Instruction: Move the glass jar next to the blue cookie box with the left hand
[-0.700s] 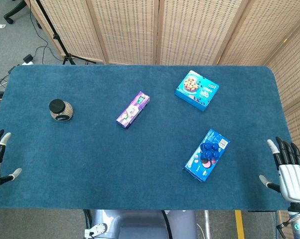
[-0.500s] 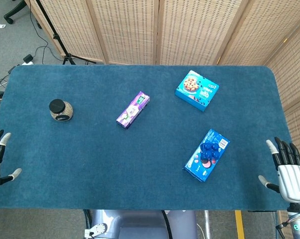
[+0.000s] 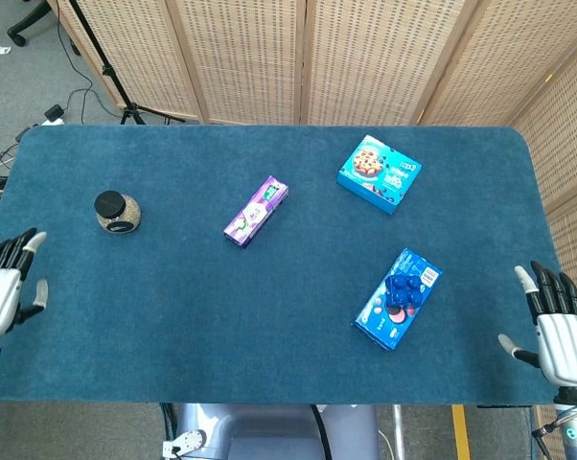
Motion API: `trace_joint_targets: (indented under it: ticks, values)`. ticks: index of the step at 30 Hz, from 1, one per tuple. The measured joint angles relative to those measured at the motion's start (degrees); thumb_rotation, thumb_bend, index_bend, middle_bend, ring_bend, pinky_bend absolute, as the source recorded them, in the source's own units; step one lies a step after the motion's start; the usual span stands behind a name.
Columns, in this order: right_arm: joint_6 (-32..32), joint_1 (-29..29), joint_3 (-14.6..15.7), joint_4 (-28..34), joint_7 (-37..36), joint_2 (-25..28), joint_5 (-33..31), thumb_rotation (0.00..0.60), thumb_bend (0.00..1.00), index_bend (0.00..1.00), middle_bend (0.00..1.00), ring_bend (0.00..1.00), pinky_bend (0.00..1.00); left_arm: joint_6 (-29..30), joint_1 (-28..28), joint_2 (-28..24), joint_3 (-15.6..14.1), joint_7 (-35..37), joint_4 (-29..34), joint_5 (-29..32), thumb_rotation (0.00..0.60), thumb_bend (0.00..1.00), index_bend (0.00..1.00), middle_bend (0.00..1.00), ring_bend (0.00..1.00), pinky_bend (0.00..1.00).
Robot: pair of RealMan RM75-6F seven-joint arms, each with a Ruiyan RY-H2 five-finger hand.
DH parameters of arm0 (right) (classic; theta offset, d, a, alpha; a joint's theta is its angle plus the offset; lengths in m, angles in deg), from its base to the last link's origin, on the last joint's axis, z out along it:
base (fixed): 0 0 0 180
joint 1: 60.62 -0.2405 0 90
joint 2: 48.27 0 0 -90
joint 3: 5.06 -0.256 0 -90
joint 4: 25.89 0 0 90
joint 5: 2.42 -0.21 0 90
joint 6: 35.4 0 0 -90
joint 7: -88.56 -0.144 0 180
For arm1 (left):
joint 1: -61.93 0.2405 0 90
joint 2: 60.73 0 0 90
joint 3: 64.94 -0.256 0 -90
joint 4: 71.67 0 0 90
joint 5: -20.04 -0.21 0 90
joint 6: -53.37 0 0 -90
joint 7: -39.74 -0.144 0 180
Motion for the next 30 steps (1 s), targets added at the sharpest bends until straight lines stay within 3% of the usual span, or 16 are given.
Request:
trace_joint_targets:
  ticks: [5,16,25,30]
  values:
    - [-1.1,-0.4,-0.7,-0.9,0.2,-0.5,-1.9,0.6,0.0,0.0,0.0,0.0,0.0,-11.6,-6.6,-0.4,3.2,6.2,-6.5,5.5,0.6,1.0,0.0,0.0,0.0,0.0]
    - [-2.6,-1.0,-1.9,-2.6,1.1,-1.4,-5.0,0.6,0.0,0.0,0.0,0.0,0.0,-26.7,-15.9,2.0,6.9,12.5,-19.0,11.8,0.6,1.0,0.05,0.0,0.0,0.0]
    - [-4.3,-1.6,-3.1,-4.2,2.9,-2.6,-8.6,0.6,0.0,0.0,0.0,0.0,0.0,-41.6,-25.0,10.9,8.0,20.9,-36.6,11.8,0.6,1.0,0.15,0.0,0.02,0.06]
    - [-5.3,-2.0,-3.6,-5.4,3.5,-3.2,-10.2,0.6,0.0,0.0,0.0,0.0,0.0,-47.3,-29.5,16.9,7.9,26.2,-44.7,9.3,0.6,1.0,0.24,0.12,0.14,0.18]
